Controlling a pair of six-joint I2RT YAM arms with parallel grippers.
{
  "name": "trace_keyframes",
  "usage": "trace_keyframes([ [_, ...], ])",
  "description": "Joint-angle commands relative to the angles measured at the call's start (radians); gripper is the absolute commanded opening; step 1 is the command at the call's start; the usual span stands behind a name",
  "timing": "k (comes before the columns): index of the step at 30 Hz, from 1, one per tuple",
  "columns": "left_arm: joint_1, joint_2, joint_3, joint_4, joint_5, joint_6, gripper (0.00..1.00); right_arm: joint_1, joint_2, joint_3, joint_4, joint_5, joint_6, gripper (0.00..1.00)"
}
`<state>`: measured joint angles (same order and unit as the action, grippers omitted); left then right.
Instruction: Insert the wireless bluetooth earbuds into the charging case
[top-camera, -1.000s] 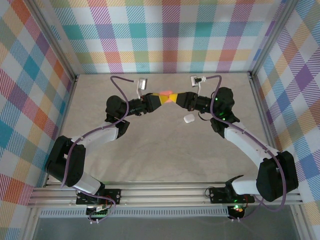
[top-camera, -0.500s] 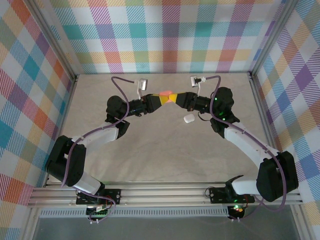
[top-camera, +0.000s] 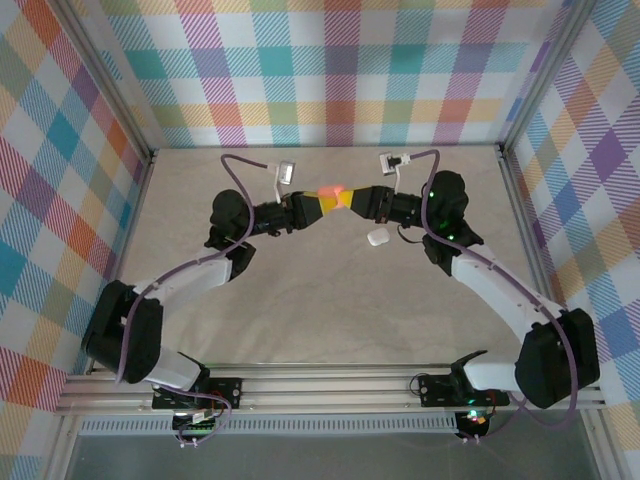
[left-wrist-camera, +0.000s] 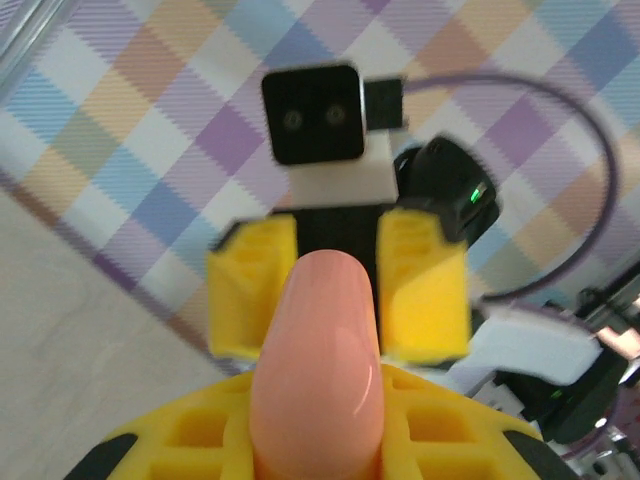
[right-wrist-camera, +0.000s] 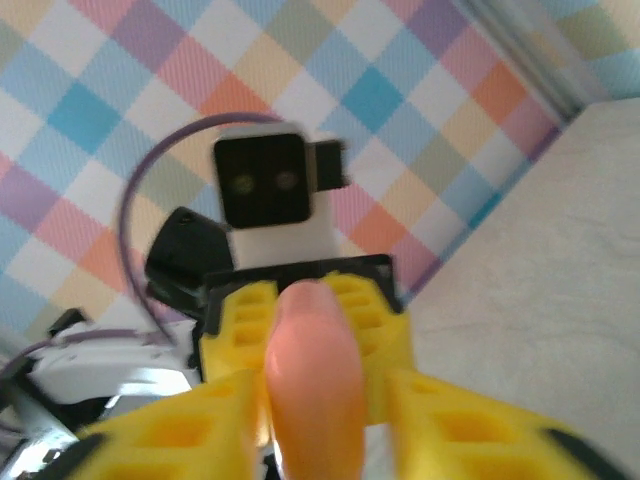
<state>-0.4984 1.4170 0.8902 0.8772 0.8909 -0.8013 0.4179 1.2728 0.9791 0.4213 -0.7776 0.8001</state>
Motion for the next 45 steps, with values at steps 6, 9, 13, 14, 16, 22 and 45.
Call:
trace_keyframes([
  [6,-0.035,-0.204,0.101,-0.946,0.046,0.926,0.00,-0.045,-0.167,0.238,-0.702,0.090,-0.544,0.69],
  [9,-0.035,-0.217,0.126,-1.072,0.026,1.074,0.00,-0.045,-0.159,0.280,-0.799,-0.020,-0.656,0.68],
  [13,-0.035,-0.253,0.109,-1.072,-0.024,1.149,0.00,-0.019,-0.161,0.254,-0.828,-0.064,-0.734,0.69],
  [14,-0.035,-0.258,0.103,-1.061,-0.027,1.148,0.00,0.004,-0.161,0.247,-0.842,-0.045,-0.765,0.70],
  [16,-0.035,-0.256,0.111,-1.068,-0.007,1.151,0.00,0.067,-0.156,0.241,-0.880,0.035,-0.835,0.71],
  [22,-0.034,-0.231,0.110,-1.055,0.085,1.146,0.00,0.209,-0.093,0.264,-0.945,0.248,-0.967,0.77],
  [45,-0.038,-0.228,0.049,-0.919,0.184,1.085,0.00,0.176,0.046,0.399,-0.988,0.350,-0.934,0.76],
])
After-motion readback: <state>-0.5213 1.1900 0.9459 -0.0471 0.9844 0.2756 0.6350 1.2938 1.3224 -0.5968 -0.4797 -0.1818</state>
